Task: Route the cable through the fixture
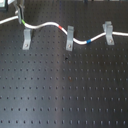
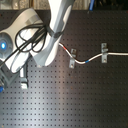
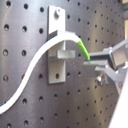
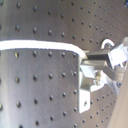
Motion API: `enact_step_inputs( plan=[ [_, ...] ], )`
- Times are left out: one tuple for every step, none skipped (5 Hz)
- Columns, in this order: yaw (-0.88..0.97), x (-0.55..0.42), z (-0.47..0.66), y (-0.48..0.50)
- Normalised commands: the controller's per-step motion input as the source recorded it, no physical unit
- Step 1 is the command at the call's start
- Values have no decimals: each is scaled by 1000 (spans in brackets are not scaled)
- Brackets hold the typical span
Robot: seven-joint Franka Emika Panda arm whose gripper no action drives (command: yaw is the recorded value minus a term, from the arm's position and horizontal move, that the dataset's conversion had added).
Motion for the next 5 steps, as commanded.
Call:
enact_step_inputs(
  plan=[
    [560, -304, 41, -283],
    [434, 82, 266, 9],
    [523, -55, 225, 97],
    [488, -63, 256, 110],
    [243, -114, 131, 20]
  ],
)
